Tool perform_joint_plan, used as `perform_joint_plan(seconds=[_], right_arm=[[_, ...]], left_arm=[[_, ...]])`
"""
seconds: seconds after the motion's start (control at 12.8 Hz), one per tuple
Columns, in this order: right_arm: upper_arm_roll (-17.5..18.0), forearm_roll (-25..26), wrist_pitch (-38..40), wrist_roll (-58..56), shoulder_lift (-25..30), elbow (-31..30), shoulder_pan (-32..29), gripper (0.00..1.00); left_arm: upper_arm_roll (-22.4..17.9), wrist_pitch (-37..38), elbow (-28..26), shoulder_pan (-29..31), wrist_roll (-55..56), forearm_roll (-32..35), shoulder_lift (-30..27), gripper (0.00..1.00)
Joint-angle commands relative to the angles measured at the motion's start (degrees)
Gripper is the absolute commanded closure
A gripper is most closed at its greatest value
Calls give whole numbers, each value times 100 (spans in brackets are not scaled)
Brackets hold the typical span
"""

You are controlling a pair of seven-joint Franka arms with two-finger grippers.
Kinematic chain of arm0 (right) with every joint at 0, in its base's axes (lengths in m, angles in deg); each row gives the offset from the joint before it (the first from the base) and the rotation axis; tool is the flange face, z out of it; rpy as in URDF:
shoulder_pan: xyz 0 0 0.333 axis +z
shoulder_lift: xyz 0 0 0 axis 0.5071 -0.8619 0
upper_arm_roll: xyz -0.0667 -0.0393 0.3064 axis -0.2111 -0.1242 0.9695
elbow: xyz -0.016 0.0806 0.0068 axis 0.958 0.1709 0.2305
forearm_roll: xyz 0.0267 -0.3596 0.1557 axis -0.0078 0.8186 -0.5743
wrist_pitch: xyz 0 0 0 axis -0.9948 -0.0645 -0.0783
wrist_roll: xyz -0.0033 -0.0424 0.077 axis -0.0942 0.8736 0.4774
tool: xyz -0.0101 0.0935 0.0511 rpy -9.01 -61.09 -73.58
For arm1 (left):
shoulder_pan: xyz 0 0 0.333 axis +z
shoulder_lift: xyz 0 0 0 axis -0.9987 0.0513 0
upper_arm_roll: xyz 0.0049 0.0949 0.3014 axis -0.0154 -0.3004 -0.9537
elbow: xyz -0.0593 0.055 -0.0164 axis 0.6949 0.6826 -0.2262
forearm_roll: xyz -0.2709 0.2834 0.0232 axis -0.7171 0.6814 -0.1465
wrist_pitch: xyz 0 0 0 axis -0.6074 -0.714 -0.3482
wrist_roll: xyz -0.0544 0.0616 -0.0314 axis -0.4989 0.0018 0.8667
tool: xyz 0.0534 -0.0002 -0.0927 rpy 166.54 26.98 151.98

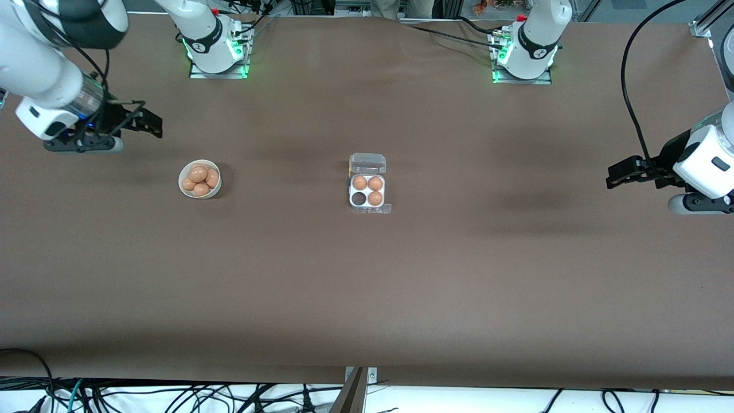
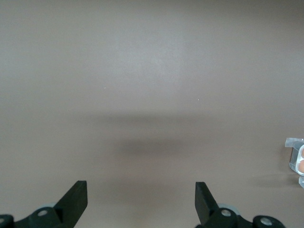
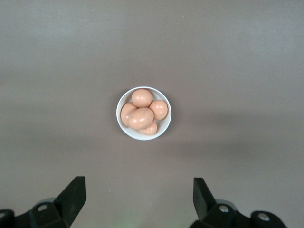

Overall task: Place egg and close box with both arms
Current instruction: 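Move the open right gripper down over the white egg bowl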

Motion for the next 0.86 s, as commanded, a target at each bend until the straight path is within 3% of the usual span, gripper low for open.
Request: perform_joint_plan(seconds=[0.0,0.24,0.55,0.78], right_arm=[[10,-86,-641,-11,109,-574,-29,0],[10,-86,-1476,-11,-119,-1040,-29,0],[54,-86,-2215,216,-672,-1102,-3,0],[300,28,-2663,795,-989,-1111,15,0]], left_arm=[[3,75,97,14,2,-50,18,0],[3,75,88,14,11,-50,18,0],[3,75,97,14,3,-50,26,0],[3,75,96,6,20,-41,35,0]])
